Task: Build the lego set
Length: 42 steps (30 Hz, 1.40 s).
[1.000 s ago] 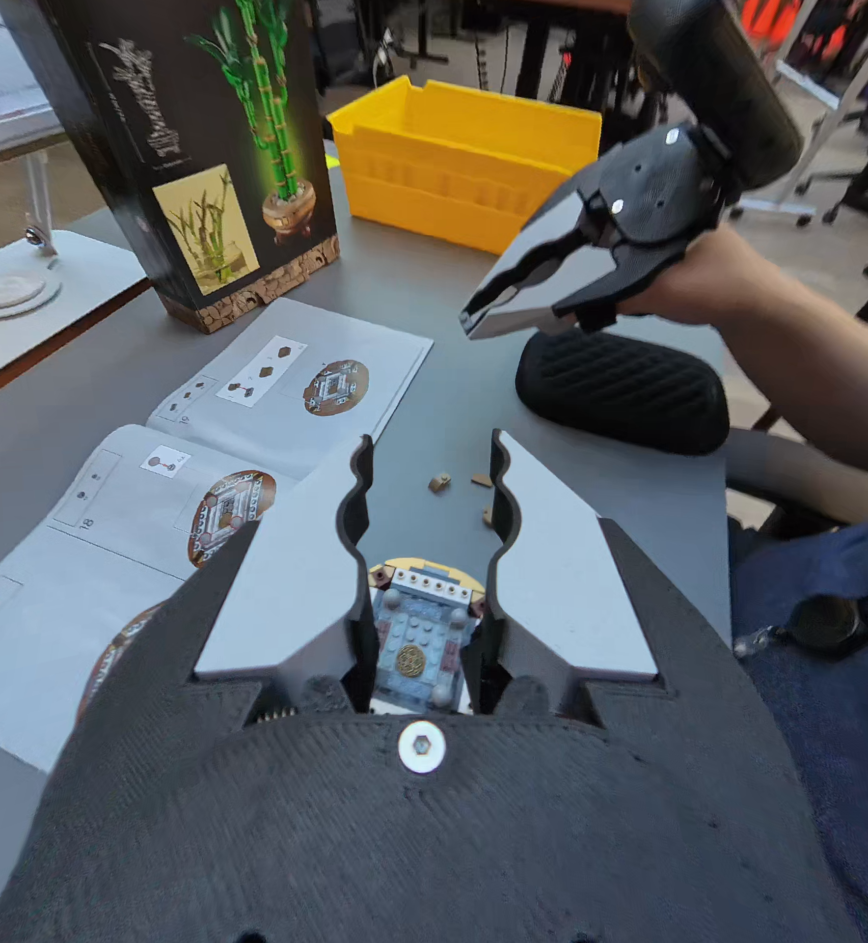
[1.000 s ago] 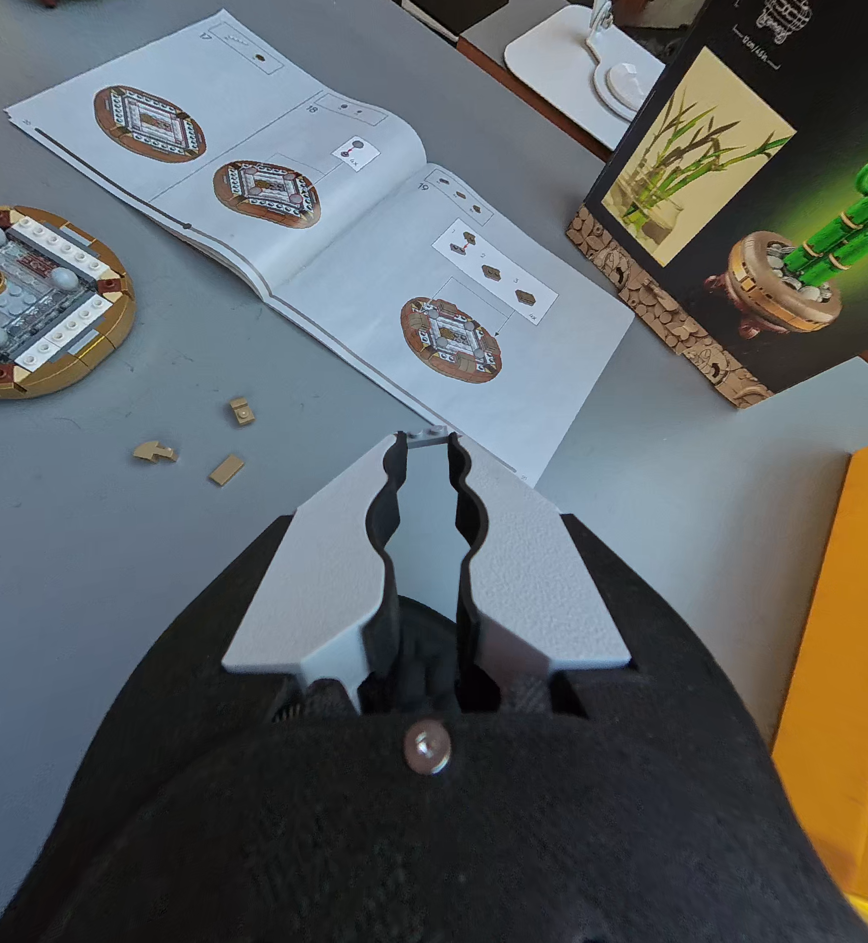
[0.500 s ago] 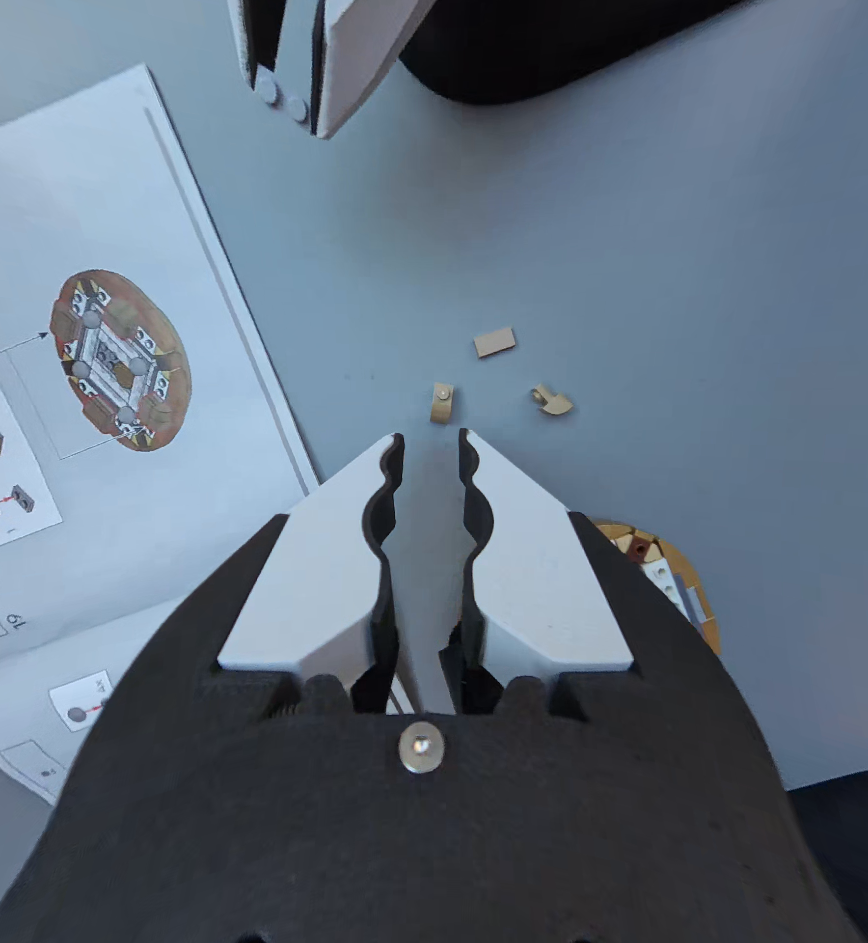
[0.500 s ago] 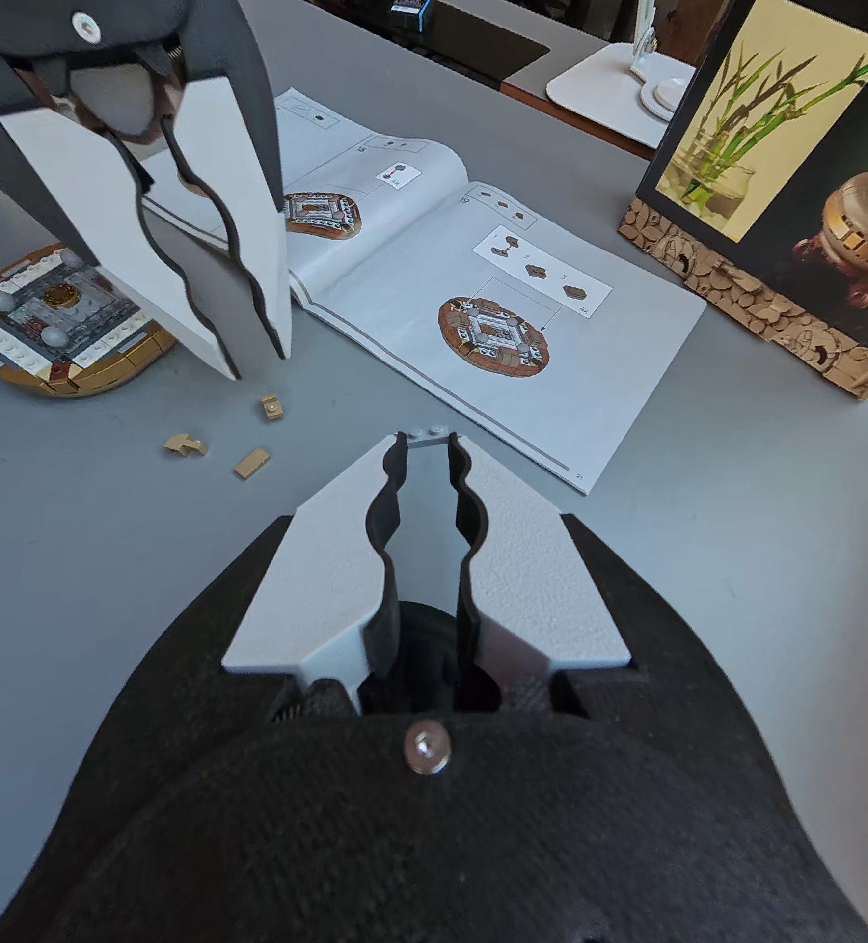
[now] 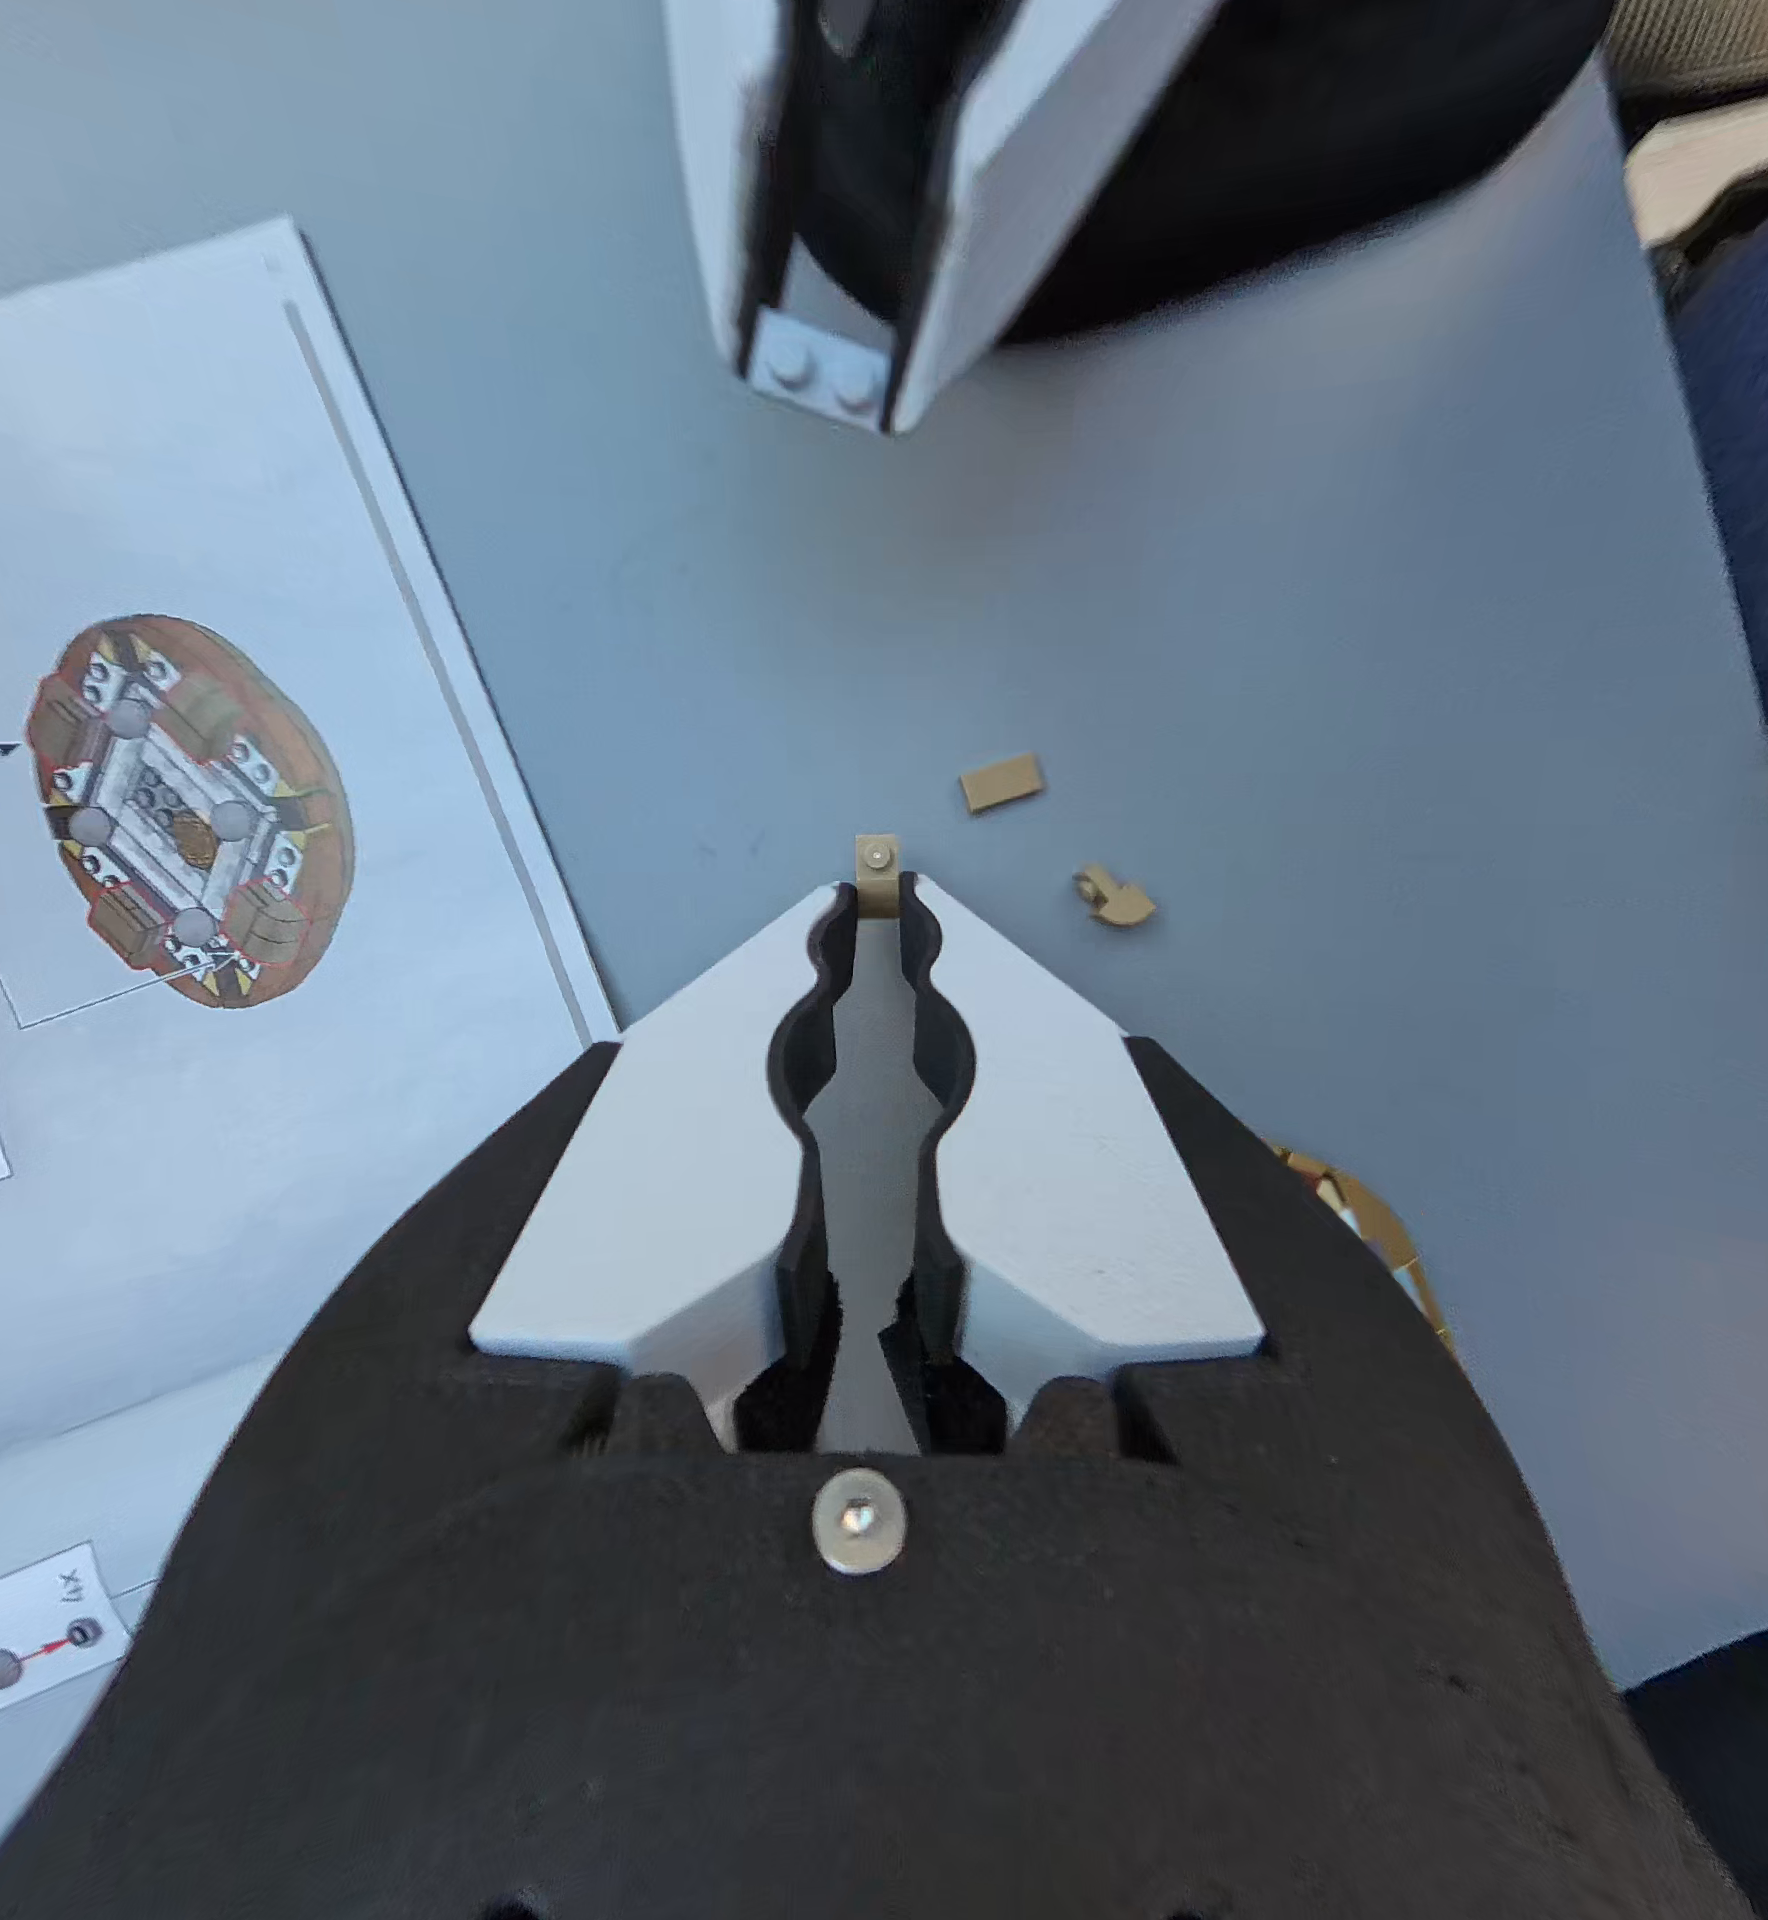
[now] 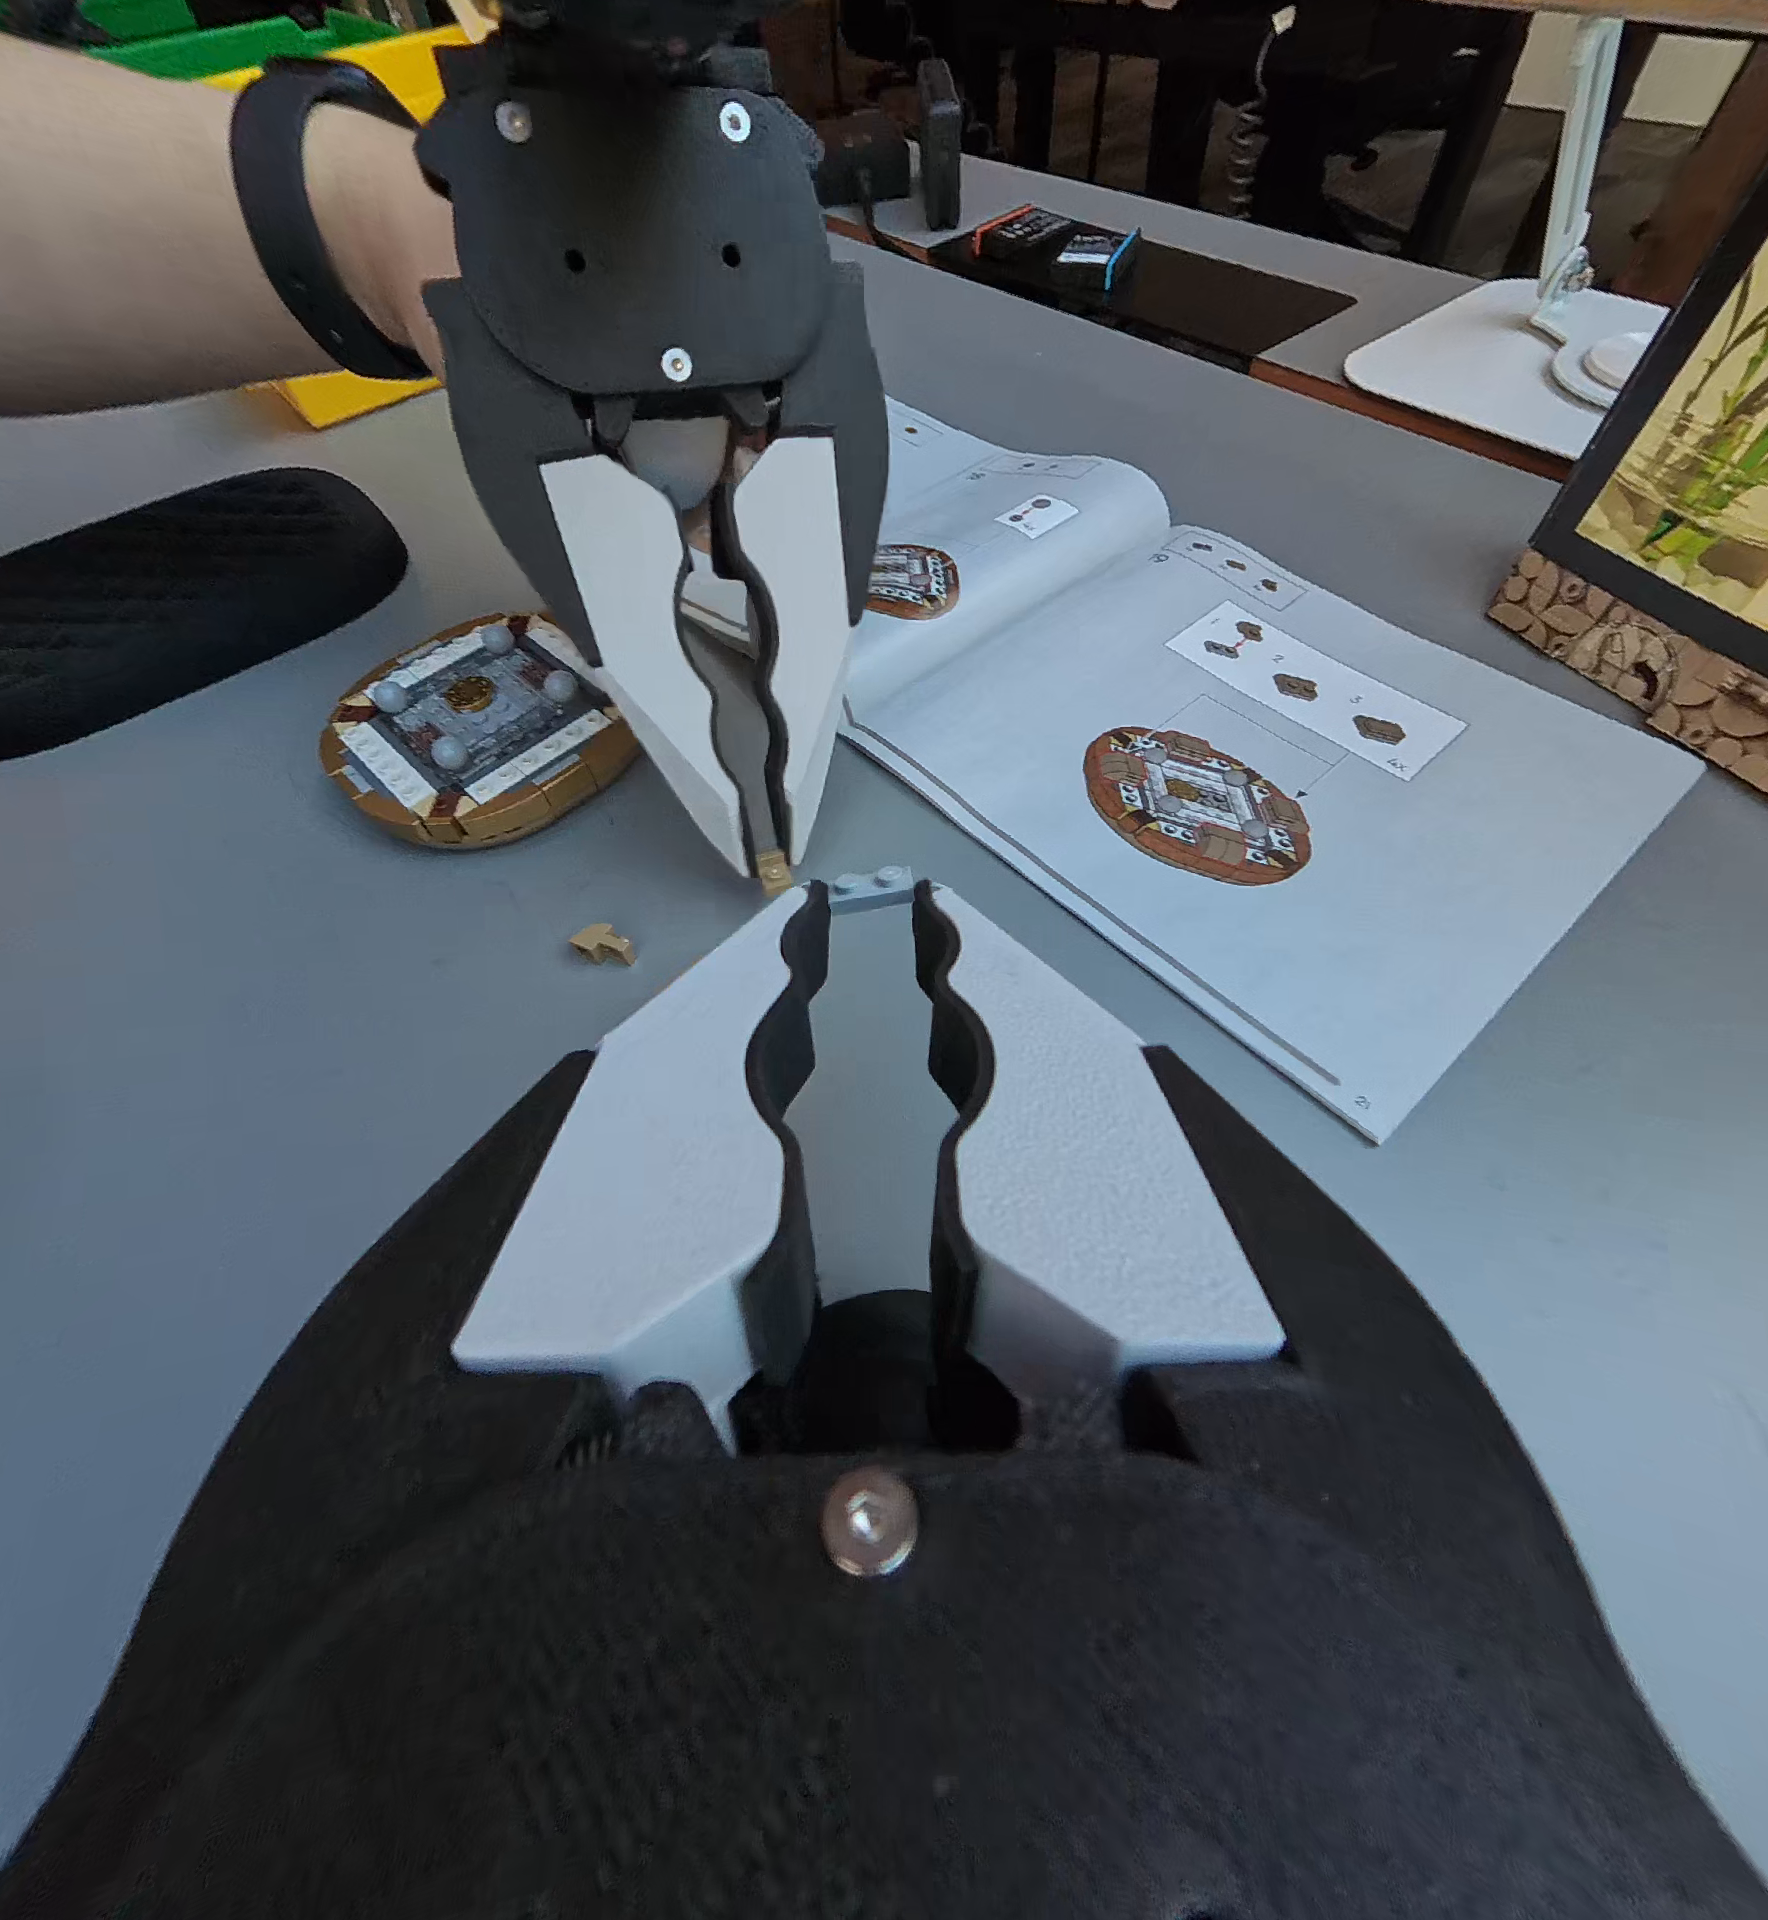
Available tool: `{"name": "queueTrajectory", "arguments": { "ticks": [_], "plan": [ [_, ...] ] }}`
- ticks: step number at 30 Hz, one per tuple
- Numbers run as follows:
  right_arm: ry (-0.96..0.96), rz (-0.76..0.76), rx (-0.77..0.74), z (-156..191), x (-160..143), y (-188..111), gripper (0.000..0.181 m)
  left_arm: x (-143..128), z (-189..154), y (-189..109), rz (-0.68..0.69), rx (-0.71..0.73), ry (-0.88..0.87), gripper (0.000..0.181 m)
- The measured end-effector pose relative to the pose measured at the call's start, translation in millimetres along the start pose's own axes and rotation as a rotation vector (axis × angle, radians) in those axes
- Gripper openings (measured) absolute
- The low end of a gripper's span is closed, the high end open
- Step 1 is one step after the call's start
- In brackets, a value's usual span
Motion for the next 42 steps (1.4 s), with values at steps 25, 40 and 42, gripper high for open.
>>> {"name": "queueTrajectory", "arguments": {
  "ticks": [25, 40, 42],
  "plan": [
    [0.027, -0.196, 0.378, 96, 72, -27, 0.015, 95, -71, -114, -0.178, -0.02, -0.089, 0.006],
    [0.004, -0.18, 0.381, 110, 66, -17, 0.014, 87, -83, -112, 0.036, -0.074, -0.08, 0.006],
    [0.028, -0.201, 0.411, 111, 66, -16, 0.014, 86, -84, -112, 0.072, -0.098, -0.092, 0.006]
  ]
}}
Point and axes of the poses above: each gripper's, where its closed fingertips meet, y out along the fingers, x out of its top, z = x × y across the jaws, the point moved 3 cm from there along -y, back along the fingers, and after that the axes turned 10 degrees about x, right-handed, at the moved point
